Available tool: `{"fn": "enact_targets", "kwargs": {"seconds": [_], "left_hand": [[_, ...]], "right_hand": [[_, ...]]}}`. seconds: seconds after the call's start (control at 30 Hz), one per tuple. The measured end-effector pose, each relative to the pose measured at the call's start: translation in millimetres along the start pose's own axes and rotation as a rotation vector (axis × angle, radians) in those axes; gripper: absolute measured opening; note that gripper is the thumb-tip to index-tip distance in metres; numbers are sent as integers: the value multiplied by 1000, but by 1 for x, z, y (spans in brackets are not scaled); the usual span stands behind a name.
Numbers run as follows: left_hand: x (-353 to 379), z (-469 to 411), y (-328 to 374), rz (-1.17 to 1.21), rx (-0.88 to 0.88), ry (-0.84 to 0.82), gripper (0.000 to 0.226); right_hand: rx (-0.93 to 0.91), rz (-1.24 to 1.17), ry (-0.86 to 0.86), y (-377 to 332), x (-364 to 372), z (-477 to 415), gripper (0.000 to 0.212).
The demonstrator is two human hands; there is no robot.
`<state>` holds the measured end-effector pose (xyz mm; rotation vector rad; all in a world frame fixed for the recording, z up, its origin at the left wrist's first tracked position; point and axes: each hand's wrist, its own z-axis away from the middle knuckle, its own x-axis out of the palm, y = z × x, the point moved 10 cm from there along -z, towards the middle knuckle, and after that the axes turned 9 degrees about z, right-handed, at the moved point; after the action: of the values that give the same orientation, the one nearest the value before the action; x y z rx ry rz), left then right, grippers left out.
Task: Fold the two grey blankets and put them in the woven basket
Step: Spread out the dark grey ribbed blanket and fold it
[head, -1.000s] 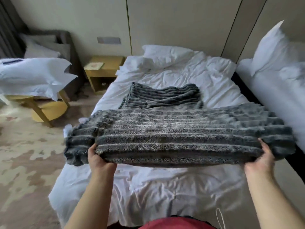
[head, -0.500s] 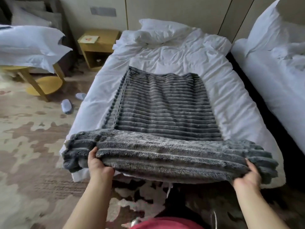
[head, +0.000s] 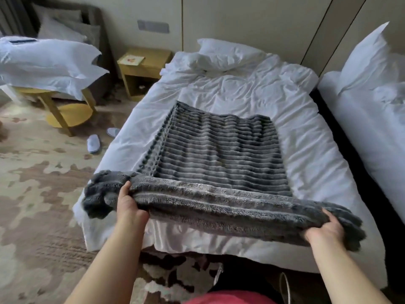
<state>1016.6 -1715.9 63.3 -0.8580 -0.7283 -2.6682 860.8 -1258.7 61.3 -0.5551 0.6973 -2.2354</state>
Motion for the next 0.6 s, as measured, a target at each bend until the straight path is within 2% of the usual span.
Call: {"fn": "enact_targets", "kwargs": {"seconds": [0.07, 0.13, 0.23, 0.37, 0.47, 0.53, 0.6], "left_hand": [[36, -17, 8, 21, 68, -68, 24], [60, -37, 12, -68, 131, -129, 38], [71, -79, -9, -531, 131, -105, 50], [44, -122, -65, -1026, -55, -20, 35], [14, -153, -87, -1129, -131, 71, 45], [0, -164, -88, -1113, -123, 185, 34], [-2, -171, -81, -1132, -22, 266, 25]], "right_hand": [[8, -29, -28, -18, 36, -8, 41], [-33, 46, -130, -33, 79, -20, 48], [-107, 495, -197, -24, 129, -51, 48], [-188, 1346, -259, 37, 154, -100, 60], [-161, 1691, -334, 77, 144, -139, 65], [-138, 1783, -326, 91, 139, -158, 62], [-120, 1885, -281, 95, 141, -169, 58]]}}
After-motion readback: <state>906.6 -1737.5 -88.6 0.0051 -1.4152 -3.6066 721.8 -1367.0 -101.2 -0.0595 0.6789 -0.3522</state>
